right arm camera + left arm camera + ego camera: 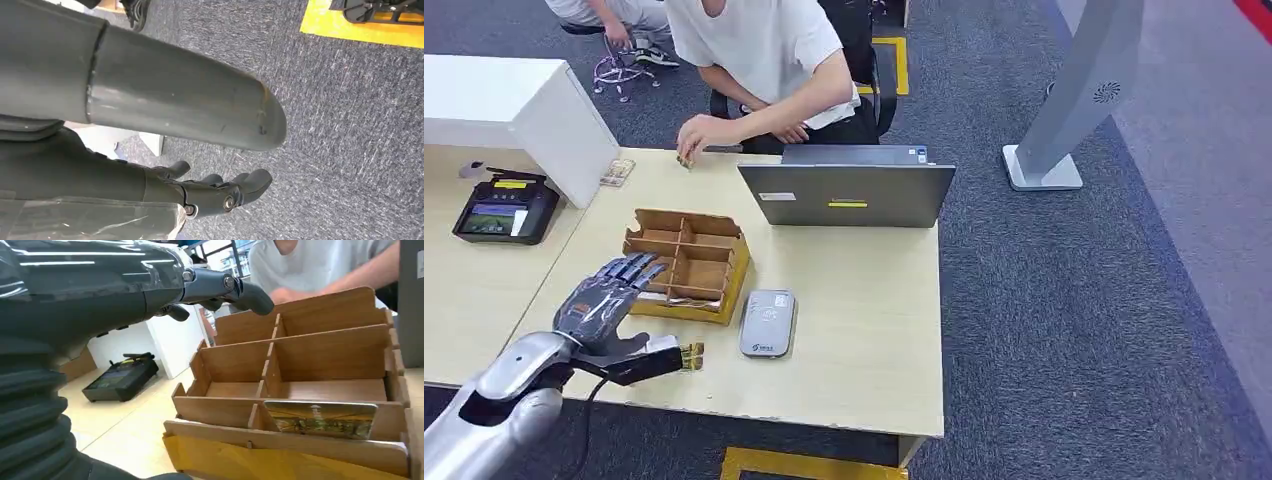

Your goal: Pass the card to the sensor for recognition and then transmit it.

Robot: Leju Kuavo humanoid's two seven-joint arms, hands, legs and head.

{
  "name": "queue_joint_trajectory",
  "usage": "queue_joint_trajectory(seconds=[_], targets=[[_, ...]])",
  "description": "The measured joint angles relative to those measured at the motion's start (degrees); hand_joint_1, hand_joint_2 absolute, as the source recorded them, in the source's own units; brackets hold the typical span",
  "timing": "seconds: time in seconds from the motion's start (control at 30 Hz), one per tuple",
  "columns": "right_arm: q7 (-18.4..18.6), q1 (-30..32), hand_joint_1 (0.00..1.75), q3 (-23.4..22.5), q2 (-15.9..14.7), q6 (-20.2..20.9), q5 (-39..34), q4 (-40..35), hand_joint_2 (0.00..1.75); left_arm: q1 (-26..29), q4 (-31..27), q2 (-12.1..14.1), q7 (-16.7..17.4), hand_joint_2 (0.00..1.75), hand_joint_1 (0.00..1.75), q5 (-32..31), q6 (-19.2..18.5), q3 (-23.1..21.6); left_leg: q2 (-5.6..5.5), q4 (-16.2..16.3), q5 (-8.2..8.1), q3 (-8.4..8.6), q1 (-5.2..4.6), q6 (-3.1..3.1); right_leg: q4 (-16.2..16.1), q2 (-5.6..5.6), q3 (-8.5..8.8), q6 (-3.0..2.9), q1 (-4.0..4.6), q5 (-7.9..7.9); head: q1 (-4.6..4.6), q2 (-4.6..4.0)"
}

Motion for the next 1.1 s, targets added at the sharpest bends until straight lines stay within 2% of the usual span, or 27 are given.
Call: queue_joint_trajectory(seconds=[0.2, 1.1], targets=[[0.0, 0.0, 0.0, -0.1, 0.0, 0.6, -1.8, 0.0, 0.0, -1.0, 0.0, 0.4, 0.0, 1.75, 0.0, 0.0, 0.2, -0.8, 0.03, 0.0, 0.0, 0.01, 0.0, 0.0, 0.0, 0.01, 0.0, -0.01, 0.0, 0.01, 0.0, 0.0], [-0.1, -0.2, 0.0, -0.1, 0.3, 0.8, -0.5, 0.0, 0.0, -5.3, 1.7, 0.4, -0.7, 1.75, 0.0, -0.3, 0.2, -5.2, 0.01, 0.0, 0.0, 0.01, 0.0, 0.0, 0.0, 0.0, 0.0, -0.01, 0.0, 0.01, -0.02, 0.0]])
